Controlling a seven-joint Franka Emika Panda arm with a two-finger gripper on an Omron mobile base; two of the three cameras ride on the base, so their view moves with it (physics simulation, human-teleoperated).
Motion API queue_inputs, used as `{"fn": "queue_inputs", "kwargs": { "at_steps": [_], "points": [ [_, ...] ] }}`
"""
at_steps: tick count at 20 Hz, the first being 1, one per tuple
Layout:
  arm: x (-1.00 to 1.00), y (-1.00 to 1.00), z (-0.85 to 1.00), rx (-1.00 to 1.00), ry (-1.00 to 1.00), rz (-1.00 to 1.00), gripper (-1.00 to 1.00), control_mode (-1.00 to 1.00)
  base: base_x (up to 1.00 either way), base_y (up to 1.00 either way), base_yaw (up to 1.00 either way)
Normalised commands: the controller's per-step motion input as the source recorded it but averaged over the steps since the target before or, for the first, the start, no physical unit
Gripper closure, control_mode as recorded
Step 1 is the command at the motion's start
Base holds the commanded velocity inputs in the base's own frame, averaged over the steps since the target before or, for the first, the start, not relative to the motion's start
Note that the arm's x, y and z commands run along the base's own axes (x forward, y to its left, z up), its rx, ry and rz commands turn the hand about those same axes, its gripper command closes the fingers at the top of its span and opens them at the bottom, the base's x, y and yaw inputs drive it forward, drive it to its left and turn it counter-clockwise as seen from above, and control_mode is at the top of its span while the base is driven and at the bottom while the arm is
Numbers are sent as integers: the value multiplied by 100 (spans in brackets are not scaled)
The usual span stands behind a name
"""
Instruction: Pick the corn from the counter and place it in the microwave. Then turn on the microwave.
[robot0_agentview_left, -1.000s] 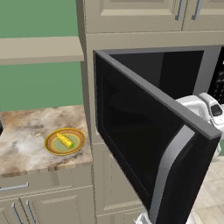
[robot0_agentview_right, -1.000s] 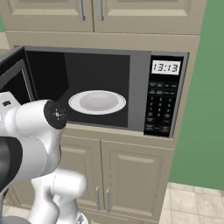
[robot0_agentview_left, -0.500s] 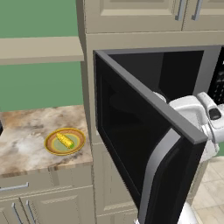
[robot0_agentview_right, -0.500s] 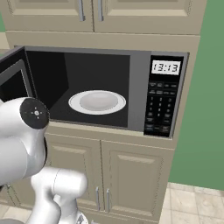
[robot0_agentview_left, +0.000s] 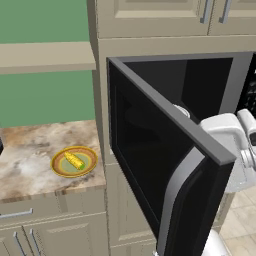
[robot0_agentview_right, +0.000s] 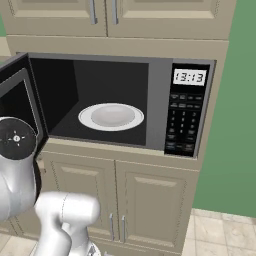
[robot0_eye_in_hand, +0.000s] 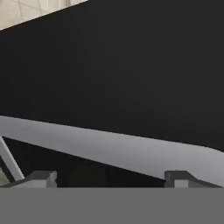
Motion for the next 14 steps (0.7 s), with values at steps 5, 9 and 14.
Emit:
{"fn": "queue_inputs", "kwargs": {
  "at_steps": [5, 9, 14],
  "points": [
    [-19, -14, -17, 0, -1, -9, -100, -100, 0, 0, 0],
    [-2, -38, -16, 2, 0, -7, -100, -100, 0, 0, 0],
    [-2, -38, -12, 5, 0, -7, -100, -100, 0, 0, 0]
  ]
}}
